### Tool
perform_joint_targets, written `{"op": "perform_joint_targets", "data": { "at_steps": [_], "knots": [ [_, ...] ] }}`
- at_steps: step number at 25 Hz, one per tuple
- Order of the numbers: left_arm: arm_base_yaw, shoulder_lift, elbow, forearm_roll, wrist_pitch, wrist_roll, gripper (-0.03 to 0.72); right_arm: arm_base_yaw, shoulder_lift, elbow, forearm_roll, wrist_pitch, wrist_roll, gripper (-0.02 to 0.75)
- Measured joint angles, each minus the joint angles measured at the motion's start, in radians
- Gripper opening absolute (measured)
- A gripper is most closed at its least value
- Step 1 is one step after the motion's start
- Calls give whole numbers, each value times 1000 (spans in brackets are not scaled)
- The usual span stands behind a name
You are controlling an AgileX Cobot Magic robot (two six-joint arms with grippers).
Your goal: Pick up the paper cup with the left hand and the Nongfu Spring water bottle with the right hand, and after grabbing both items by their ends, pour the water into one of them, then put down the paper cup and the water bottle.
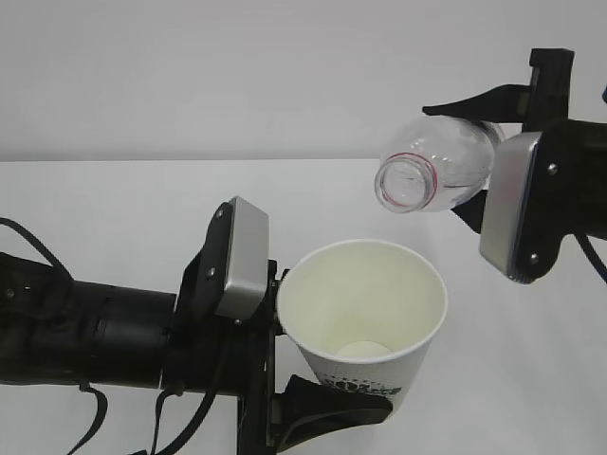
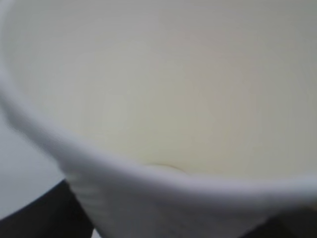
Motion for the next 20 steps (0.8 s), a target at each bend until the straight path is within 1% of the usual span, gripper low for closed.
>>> {"op": "perform_joint_targets", "data": {
  "at_steps": [6,20],
  "knots": [
    [0,0,0,-2,2,9,537,0,0,0,46,-12,-69,475],
    [0,0,0,-5,11,24,537,0,0,0,109,-38,-182,475]
  ]
}}
